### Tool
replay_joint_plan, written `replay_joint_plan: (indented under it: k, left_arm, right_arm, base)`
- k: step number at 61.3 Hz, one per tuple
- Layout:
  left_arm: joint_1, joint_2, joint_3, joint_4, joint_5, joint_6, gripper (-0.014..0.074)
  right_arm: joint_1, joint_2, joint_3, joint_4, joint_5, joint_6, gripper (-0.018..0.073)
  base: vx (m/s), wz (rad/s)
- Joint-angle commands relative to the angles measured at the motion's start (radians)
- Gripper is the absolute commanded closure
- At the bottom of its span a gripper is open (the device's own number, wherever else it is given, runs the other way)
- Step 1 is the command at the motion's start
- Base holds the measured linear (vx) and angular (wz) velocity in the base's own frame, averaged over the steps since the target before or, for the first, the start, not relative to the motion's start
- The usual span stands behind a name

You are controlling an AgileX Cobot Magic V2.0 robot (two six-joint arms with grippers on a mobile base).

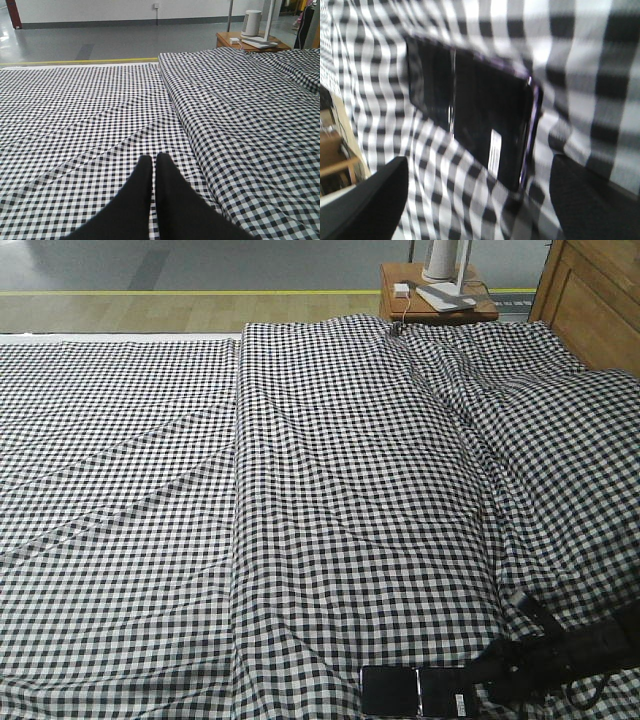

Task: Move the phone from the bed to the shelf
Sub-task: 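Close the right gripper on the black phone's edge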

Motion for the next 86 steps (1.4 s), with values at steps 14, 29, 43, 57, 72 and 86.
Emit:
replay_joint_plan:
  k: [14,29,43,57,72,86]
  left_arm:
    - [-0.003,-0.005,0.002,-0.01,-0.073,-0.004,0.0596]
    - [-0.003,-0.005,0.002,-0.01,-0.073,-0.004,0.0596]
    - [-0.003,-0.005,0.002,-0.01,-0.073,-0.004,0.0596]
    - [-0.003,-0.005,0.002,-0.01,-0.073,-0.004,0.0596]
    - [-0.003,-0.005,0.002,-0.01,-0.073,-0.004,0.0596]
    - [-0.003,-0.005,0.002,-0.01,-0.073,-0.004,0.0596]
  right_arm:
    - [0.064,0.002,-0.048,0.042,0.078,-0.025,0.0015]
    - [0.146,0.033,-0.09,0.058,0.088,-0.02,0.0015]
    - [0.167,0.036,-0.096,0.063,0.113,-0.02,0.0017]
    - [0.167,0.036,-0.096,0.062,0.125,-0.02,0.0077]
    - [0.165,0.036,-0.096,0.061,0.124,-0.027,0.0314]
    - [0.138,0.036,-0.096,0.062,0.121,-0.027,0.0574]
  base:
    - [0.0,0.0]
    - [0.0,0.0]
    - [0.0,0.0]
    - [0.0,0.0]
    - [0.0,0.0]
    - [0.0,0.0]
